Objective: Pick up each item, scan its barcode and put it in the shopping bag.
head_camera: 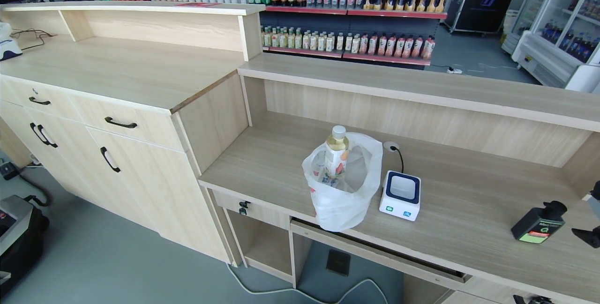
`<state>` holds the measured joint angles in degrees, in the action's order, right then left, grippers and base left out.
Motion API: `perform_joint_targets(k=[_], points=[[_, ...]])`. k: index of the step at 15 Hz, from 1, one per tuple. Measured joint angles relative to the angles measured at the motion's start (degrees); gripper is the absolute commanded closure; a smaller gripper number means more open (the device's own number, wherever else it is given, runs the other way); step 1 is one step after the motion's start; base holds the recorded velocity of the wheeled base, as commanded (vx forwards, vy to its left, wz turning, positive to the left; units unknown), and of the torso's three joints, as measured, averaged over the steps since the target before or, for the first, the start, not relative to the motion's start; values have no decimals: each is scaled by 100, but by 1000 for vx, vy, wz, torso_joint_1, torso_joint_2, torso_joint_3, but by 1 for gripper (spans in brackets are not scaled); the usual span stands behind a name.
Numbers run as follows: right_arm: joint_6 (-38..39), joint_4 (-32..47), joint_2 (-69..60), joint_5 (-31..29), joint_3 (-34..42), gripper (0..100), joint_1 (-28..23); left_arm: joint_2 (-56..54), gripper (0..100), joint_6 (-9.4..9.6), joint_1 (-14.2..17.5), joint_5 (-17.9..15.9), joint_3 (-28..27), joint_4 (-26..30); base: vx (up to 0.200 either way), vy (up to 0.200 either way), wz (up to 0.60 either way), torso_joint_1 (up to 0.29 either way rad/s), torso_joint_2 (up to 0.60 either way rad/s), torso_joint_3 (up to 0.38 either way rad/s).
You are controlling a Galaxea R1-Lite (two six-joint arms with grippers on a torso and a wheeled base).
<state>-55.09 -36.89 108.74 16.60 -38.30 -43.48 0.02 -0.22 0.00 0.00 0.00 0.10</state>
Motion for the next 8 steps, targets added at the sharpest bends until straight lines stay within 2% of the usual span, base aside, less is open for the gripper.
perform_joint_targets(k=[2, 8], points=[[-176, -96, 212, 247, 0, 0, 13, 0, 0, 0, 0, 0, 0, 0, 0, 0, 0, 0, 0, 0], [-157, -93, 545, 488, -80, 0, 27, 0, 0, 0, 0, 0, 0, 0, 0, 0, 0, 0, 0, 0]])
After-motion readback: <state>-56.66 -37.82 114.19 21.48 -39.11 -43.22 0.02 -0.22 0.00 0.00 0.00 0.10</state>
